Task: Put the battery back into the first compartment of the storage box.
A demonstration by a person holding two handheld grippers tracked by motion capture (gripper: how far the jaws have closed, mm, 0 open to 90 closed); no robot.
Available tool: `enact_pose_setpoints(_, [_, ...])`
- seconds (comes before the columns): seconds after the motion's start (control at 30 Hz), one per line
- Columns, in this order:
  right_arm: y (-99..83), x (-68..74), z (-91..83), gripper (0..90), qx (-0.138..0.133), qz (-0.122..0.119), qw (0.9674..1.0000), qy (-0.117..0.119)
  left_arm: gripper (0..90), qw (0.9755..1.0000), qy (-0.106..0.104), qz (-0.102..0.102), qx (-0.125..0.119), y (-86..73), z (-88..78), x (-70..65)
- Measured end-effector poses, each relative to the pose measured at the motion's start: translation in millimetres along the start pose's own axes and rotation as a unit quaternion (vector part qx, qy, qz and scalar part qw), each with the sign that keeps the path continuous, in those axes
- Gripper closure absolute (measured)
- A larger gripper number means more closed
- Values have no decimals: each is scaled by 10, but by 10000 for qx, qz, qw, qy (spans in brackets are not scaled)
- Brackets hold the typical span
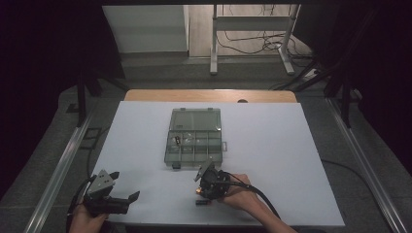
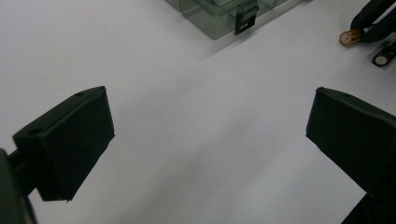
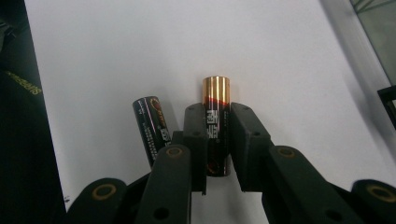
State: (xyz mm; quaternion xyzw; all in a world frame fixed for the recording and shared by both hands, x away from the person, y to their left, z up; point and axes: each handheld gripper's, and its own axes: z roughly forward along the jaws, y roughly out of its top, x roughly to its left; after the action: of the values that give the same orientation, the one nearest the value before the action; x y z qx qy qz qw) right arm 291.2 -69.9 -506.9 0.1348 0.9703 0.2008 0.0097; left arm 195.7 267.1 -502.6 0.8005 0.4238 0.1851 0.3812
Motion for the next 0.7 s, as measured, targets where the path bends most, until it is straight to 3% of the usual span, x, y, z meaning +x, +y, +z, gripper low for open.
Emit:
enact_pose_setpoints(0.5, [-6, -82, -144, 767, -394, 250, 9989, -107, 18, 10000, 18, 20, 27, 3, 8, -8])
enact_pose_setpoints(0.7, [-3, -154, -221, 767, -606, 465, 9970, -115, 19, 10000, 24, 14, 39, 5, 11, -5])
